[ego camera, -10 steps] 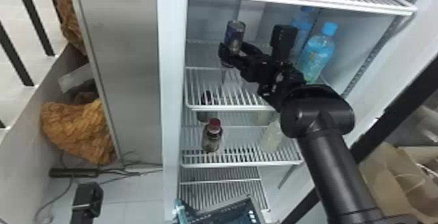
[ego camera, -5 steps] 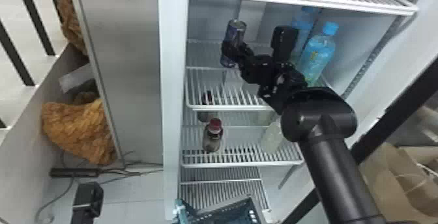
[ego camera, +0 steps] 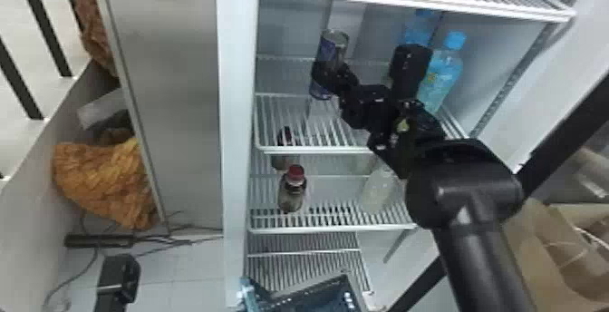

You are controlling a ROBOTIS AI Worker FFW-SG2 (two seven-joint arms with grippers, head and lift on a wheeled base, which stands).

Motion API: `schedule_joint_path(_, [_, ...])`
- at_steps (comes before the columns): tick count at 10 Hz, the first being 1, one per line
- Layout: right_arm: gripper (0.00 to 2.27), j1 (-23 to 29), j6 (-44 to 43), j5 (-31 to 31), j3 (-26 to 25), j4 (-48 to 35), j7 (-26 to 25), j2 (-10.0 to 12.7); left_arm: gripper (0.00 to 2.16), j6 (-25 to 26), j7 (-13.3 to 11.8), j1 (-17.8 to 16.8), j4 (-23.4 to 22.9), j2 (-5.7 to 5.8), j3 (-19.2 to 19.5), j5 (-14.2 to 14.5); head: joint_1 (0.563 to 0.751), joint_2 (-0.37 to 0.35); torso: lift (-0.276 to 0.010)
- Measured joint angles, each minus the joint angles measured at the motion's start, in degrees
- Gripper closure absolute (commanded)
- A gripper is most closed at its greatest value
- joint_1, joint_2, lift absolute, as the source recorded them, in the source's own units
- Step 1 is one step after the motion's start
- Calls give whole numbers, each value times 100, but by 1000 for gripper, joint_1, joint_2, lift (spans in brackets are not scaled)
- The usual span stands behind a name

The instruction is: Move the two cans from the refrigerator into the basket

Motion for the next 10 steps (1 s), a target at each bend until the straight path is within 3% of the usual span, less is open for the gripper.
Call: schedule_joint_path(10, [1228,2303,1251,-516,-630,-3259,9,-121,1196,0,0,-9,0,-1,0,-25,695,-252,-35])
